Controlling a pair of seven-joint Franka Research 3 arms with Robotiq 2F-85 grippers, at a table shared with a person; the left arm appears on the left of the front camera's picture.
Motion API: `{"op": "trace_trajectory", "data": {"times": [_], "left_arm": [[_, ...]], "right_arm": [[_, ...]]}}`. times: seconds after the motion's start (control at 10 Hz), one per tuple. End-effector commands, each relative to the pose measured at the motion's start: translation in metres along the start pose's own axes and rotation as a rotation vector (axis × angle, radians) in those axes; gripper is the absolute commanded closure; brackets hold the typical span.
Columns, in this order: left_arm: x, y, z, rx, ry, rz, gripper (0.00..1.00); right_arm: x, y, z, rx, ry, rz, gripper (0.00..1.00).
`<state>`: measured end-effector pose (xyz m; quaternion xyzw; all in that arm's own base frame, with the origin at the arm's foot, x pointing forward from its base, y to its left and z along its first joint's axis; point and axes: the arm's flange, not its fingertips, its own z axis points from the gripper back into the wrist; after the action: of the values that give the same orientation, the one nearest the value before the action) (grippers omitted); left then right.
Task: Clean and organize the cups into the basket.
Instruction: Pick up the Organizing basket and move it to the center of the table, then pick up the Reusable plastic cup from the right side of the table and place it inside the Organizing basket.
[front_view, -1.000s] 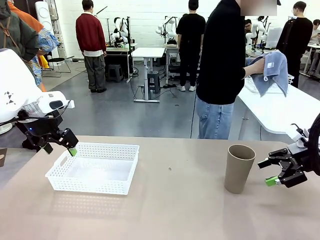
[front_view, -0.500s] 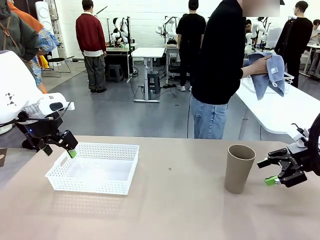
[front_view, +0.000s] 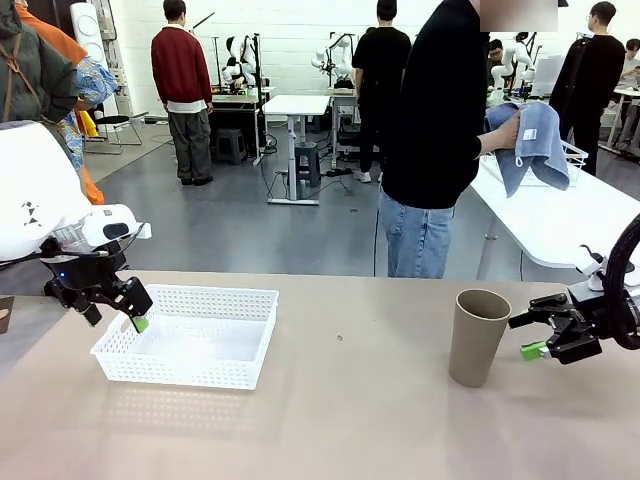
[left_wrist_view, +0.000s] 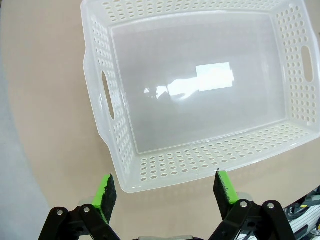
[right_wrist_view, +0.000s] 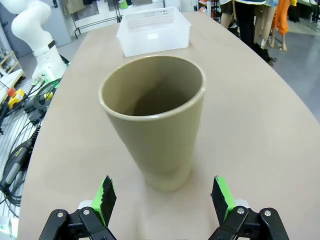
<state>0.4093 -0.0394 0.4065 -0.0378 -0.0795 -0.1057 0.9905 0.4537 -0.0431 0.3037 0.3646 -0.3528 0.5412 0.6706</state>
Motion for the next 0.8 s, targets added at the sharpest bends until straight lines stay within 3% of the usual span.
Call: {"op": "trace_trajectory", "data": {"times": [0.0, 0.7], "left_arm": [[-0.002, 0.006, -0.009, 0.03, 0.004, -0.058, 0.0], [-0.004, 0.013, -0.016, 0.022, 0.021, -0.048, 0.0]], "right_arm": [[-0.012, -0.02, -0.008, -0.057, -0.027, 0.006, 0.0], [-0.007, -0.022, -0.047, 0.03, -0.022, 0.056, 0.0]]}}
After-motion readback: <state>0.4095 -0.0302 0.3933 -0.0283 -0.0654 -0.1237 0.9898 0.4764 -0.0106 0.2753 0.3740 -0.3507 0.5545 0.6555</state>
